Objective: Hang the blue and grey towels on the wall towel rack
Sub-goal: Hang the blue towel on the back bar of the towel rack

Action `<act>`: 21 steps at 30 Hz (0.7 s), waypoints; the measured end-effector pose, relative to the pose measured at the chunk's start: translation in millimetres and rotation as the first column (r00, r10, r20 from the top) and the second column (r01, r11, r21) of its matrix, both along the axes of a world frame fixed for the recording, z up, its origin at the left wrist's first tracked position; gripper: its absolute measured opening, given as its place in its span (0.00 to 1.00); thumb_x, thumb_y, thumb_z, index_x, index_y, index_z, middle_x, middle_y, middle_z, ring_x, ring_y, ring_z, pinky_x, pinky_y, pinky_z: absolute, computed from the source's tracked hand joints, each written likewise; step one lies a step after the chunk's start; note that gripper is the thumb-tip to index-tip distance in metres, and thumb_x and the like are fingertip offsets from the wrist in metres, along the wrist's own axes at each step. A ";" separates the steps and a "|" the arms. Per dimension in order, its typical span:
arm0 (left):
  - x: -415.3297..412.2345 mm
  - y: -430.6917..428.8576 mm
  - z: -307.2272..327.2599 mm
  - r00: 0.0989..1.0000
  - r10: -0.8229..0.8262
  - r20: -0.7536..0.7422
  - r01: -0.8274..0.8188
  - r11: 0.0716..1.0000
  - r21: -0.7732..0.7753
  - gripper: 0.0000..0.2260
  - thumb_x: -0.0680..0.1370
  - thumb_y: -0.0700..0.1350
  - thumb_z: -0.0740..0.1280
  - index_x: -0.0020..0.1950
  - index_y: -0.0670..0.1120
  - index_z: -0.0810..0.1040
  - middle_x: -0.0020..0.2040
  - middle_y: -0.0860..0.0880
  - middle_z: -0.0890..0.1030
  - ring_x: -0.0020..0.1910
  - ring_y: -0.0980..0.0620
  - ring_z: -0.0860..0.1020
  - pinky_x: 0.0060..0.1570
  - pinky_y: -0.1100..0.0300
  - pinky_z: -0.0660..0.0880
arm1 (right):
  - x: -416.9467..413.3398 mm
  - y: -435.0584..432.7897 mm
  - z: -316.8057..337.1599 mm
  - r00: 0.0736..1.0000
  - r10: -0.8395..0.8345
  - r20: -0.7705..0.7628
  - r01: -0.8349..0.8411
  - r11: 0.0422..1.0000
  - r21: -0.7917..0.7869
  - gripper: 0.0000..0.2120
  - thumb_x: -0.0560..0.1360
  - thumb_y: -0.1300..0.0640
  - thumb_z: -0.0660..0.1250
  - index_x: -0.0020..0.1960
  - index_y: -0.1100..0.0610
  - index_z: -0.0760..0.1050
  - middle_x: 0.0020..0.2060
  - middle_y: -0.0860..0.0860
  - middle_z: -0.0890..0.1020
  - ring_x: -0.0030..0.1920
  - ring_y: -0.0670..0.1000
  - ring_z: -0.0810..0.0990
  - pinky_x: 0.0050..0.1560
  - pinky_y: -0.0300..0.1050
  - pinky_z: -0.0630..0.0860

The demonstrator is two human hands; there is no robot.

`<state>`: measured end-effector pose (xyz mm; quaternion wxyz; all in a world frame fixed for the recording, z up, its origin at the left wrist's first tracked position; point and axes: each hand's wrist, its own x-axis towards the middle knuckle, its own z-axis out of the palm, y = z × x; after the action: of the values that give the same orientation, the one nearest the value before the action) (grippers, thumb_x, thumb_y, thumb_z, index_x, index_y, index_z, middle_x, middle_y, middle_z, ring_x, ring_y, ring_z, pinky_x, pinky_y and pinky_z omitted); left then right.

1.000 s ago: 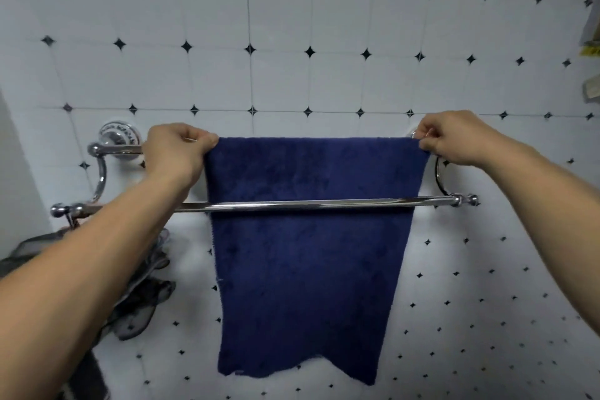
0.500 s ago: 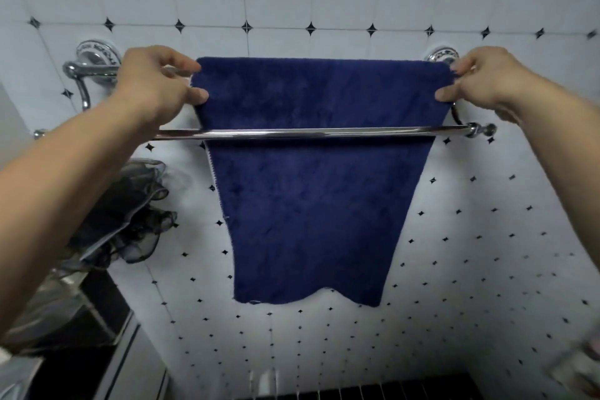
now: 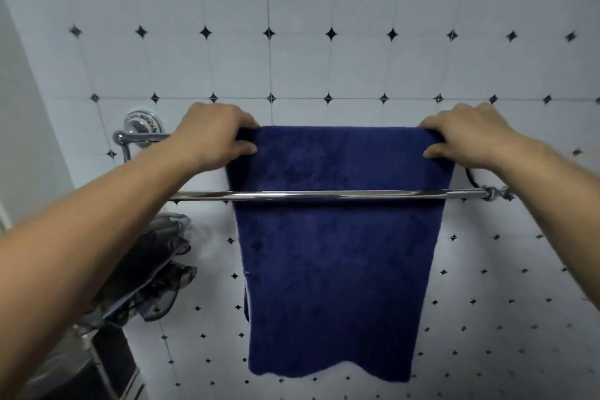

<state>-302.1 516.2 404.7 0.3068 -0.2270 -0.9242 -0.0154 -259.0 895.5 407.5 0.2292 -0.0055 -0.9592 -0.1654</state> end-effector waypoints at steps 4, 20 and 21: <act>-17.7 -12.4 3.0 0.988 -0.072 0.140 0.064 0.996 0.056 0.13 0.76 0.48 0.70 0.61 0.50 0.81 0.56 0.49 0.84 0.56 0.45 0.79 0.55 0.55 0.71 | -6.6 15.9 -2.7 0.998 0.055 0.023 -0.052 0.994 -0.096 0.09 0.73 0.46 0.70 0.48 0.50 0.76 0.46 0.50 0.82 0.54 0.56 0.77 0.51 0.50 0.64; 80.4 -19.7 -200.5 0.977 -0.211 0.006 0.160 0.756 0.635 0.07 0.75 0.46 0.66 0.53 0.48 0.77 0.44 0.52 0.81 0.37 0.57 0.77 0.41 0.58 0.76 | 52.0 35.4 -198.5 0.865 -0.268 -0.424 -0.397 0.152 -0.905 0.03 0.73 0.52 0.69 0.46 0.46 0.77 0.41 0.45 0.82 0.45 0.52 0.82 0.42 0.42 0.74; 70.7 -14.1 -212.6 0.977 -0.147 0.152 -0.001 0.716 0.698 0.10 0.76 0.46 0.68 0.56 0.48 0.76 0.49 0.49 0.81 0.40 0.57 0.78 0.44 0.54 0.77 | 44.0 32.2 -215.9 0.945 -0.150 -0.291 -0.283 0.073 -0.956 0.06 0.74 0.54 0.70 0.51 0.49 0.78 0.46 0.50 0.82 0.49 0.54 0.81 0.45 0.42 0.74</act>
<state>-231.3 502.1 192.0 0.2759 -0.1291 -0.8667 -0.3949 -214.9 927.7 191.6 0.3209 -0.1414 -0.7617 0.5449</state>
